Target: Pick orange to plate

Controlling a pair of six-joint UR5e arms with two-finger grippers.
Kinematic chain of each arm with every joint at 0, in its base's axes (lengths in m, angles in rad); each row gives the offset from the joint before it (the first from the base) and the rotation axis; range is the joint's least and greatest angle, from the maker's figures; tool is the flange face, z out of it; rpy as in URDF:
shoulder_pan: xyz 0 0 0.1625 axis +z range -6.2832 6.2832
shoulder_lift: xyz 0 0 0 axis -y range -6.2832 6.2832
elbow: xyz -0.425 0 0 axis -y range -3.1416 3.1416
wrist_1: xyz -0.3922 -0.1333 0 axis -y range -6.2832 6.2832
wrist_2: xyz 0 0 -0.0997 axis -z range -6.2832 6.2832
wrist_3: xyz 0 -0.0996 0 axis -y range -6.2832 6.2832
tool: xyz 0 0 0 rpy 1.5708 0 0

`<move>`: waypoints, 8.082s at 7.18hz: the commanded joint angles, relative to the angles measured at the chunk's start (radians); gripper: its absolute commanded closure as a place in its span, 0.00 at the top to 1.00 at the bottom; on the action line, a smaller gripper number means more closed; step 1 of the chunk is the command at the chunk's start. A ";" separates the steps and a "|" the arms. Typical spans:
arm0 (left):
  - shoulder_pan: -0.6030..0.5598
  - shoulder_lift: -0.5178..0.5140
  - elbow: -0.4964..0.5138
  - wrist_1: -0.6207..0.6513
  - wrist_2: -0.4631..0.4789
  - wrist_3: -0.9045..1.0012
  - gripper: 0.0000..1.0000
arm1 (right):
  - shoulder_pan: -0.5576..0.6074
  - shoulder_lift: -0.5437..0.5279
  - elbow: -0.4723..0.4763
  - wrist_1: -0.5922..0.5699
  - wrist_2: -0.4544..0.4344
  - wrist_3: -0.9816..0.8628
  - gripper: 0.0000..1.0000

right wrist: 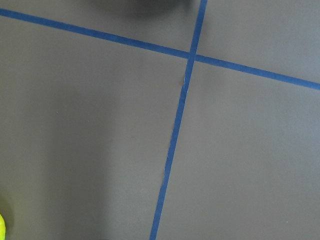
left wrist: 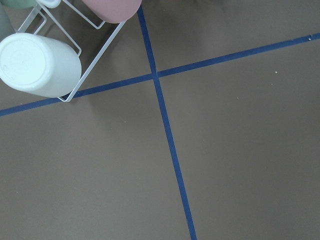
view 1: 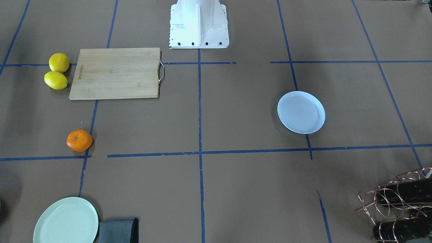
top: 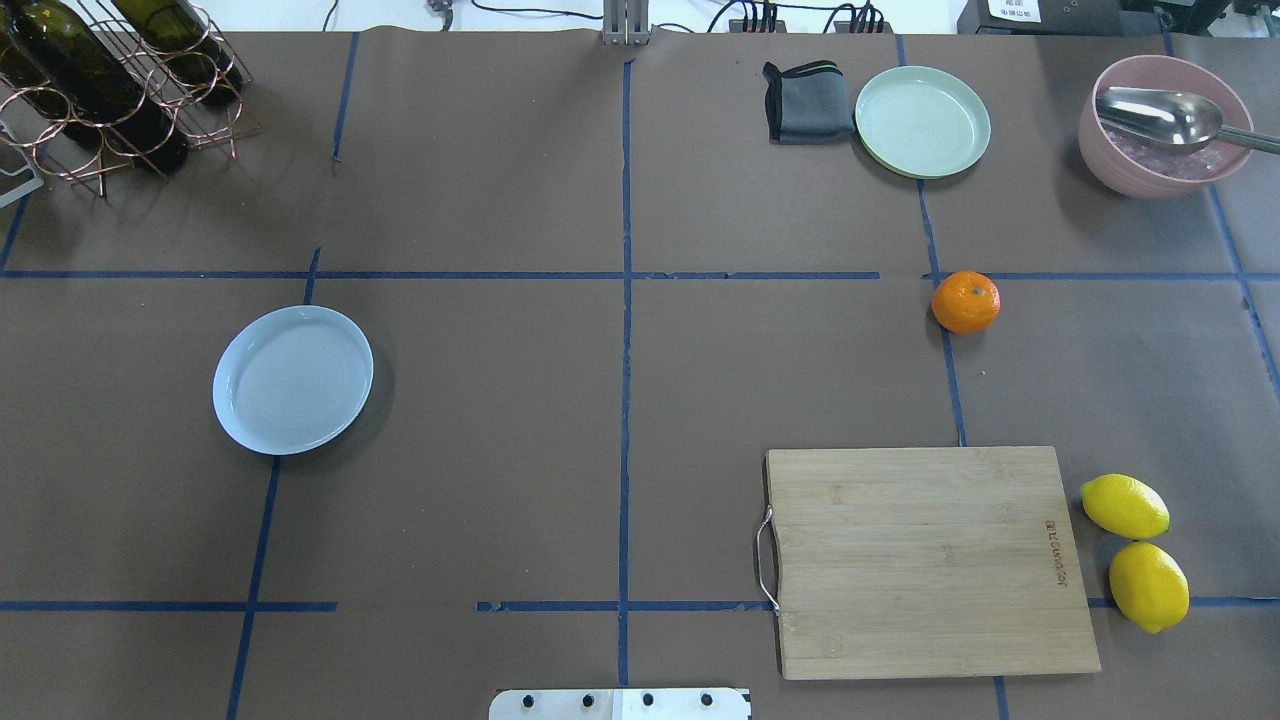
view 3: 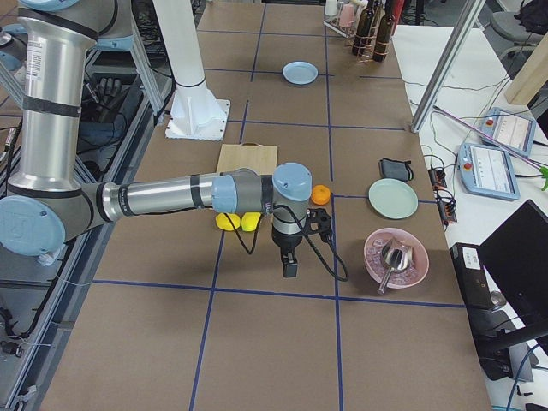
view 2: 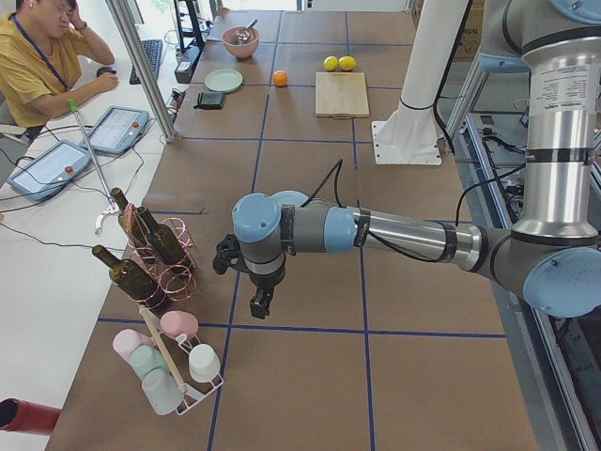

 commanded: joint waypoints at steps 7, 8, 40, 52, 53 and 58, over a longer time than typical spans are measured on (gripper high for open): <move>0.110 0.023 0.119 -1.017 0.003 -0.309 1.00 | -0.023 0.174 -0.010 0.001 0.080 0.006 1.00; 0.170 0.025 0.121 -1.027 0.009 -0.520 1.00 | -0.023 0.171 -0.009 0.001 0.089 0.006 1.00; 1.088 -0.707 0.420 -0.829 0.726 -1.547 0.00 | -0.020 0.148 -0.021 -0.001 0.103 0.006 1.00; 0.092 -0.188 0.093 -0.082 0.114 -0.045 1.00 | -0.020 0.153 -0.017 0.001 0.106 0.008 1.00; -0.010 -0.187 0.121 0.064 0.108 0.095 1.00 | -0.020 0.159 -0.009 0.001 0.106 0.005 1.00; -0.116 -0.035 0.139 -0.012 0.029 0.099 1.00 | -0.194 0.222 -0.009 0.126 0.095 0.186 1.00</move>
